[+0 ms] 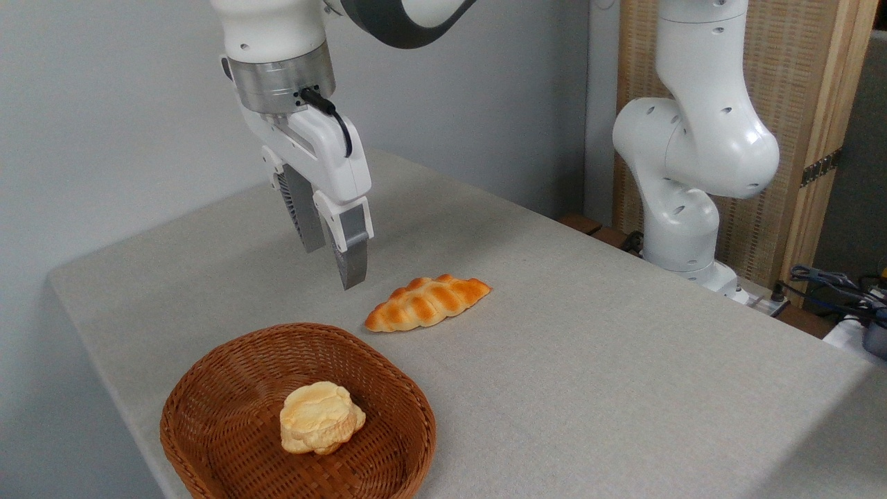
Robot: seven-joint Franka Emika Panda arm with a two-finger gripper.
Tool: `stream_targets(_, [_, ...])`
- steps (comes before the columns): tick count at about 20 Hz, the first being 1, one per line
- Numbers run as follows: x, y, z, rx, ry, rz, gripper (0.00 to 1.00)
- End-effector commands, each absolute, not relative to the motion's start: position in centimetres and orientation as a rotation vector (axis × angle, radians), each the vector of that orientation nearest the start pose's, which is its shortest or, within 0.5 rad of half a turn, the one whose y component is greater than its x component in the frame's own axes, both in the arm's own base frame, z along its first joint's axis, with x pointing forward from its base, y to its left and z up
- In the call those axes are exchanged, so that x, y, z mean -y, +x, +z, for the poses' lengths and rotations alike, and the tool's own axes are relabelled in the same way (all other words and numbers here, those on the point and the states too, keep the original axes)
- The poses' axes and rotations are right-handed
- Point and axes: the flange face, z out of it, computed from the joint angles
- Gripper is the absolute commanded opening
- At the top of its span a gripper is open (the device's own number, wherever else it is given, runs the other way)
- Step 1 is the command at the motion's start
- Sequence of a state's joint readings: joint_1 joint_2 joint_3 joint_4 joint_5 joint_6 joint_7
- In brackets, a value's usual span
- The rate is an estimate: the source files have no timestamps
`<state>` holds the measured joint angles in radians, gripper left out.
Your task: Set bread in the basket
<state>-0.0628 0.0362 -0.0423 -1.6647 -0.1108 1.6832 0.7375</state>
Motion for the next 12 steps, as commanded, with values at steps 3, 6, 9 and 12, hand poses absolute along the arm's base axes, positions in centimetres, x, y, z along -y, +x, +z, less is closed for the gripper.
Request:
stream_targets(3, [4.94, 56.60, 57.92, -1.267, -3.001, -0.065, 1.00])
stream_targets(6, [4.94, 56.59, 57.80, -1.266, -3.004, -0.055, 1.00])
stream_targets(9, [4.70, 56.61, 57.80, -1.264, -3.006, -0.057, 1.00])
stream_targets(12, [4.70, 56.61, 57.80, -1.264, -3.006, -0.057, 1.00])
